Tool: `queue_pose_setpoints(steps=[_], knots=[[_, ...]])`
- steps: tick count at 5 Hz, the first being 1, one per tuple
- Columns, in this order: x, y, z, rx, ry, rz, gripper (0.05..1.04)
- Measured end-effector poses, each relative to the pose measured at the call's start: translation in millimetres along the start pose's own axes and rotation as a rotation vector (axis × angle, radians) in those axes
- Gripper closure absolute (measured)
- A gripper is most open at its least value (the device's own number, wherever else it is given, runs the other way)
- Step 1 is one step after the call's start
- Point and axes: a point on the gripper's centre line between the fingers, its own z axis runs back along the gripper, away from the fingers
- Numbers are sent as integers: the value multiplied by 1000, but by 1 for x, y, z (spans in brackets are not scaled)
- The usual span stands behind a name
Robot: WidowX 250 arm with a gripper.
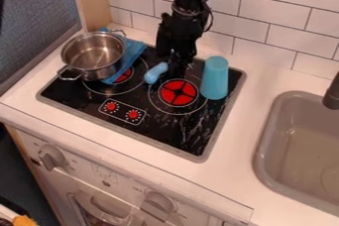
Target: Move the blue spoon to the upper right side between a blue cup and the silver pot
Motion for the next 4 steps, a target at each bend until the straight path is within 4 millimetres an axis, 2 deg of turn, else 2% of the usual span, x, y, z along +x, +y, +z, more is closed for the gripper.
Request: queue_pose_setpoints(steps=[1, 2, 4], knots=[[-8, -2, 2, -8, 14, 14, 87], [-9, -5, 10, -26, -2, 7, 85], [-14, -3, 60, -35, -105, 48, 85]])
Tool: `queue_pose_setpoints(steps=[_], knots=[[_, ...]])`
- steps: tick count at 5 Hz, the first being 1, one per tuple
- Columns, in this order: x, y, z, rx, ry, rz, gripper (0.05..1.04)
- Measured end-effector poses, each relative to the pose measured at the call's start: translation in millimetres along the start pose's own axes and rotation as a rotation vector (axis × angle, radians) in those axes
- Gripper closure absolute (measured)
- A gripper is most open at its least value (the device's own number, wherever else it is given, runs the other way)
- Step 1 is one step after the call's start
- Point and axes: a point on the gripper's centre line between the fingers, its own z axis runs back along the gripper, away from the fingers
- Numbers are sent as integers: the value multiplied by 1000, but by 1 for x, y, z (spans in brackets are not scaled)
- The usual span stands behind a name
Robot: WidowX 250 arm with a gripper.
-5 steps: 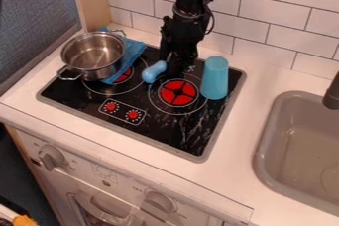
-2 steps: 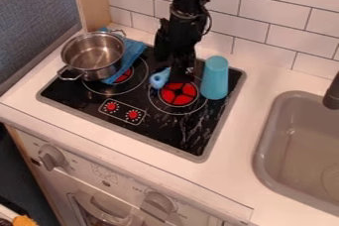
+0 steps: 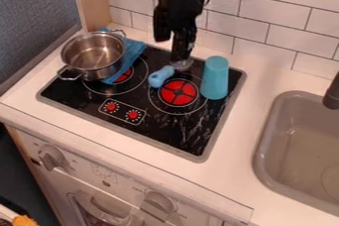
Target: Move the blue spoon to the upper right side between a blue cup and the silver pot
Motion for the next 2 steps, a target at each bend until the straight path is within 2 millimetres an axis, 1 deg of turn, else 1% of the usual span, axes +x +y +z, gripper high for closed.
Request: queue_pose_setpoints(steps=[1, 2], knots=[[-5, 1, 32, 13, -64, 17, 85], [-6, 2, 33, 13, -69, 21, 85]])
